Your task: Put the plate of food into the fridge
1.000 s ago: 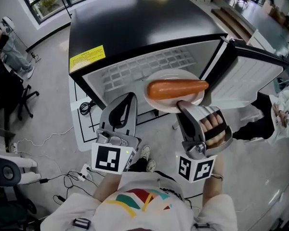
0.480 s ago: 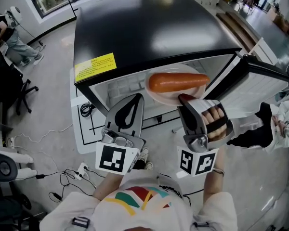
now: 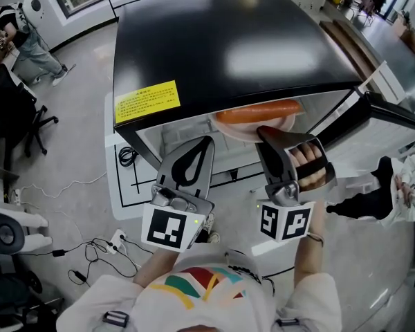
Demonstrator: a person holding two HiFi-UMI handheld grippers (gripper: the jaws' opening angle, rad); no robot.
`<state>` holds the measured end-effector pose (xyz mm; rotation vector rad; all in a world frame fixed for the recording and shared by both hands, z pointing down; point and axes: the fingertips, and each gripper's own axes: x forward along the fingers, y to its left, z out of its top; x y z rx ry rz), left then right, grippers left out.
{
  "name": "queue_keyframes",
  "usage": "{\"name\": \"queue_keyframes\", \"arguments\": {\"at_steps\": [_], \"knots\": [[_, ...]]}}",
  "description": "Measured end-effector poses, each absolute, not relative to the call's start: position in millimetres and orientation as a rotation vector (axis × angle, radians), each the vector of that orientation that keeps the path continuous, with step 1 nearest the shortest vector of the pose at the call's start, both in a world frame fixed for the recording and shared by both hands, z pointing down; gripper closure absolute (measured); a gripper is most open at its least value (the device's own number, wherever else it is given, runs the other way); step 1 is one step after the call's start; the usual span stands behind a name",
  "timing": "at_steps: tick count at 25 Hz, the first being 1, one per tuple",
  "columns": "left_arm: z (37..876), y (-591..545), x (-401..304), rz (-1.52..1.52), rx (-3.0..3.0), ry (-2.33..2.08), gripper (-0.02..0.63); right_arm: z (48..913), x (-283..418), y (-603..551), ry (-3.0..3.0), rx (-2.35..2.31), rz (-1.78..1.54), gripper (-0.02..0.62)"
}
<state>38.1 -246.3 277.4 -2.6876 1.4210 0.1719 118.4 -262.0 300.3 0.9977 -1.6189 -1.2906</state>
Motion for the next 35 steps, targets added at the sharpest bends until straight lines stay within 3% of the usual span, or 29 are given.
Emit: {"name": "queue_keyframes", "arguments": {"at_steps": [35], "knots": [[288.3,-270.1,32.8,0.135,-2.694,1.458,0.6,336.5,105.7,-339.1,-1.618,0.729,-1.23,0.548]]}}
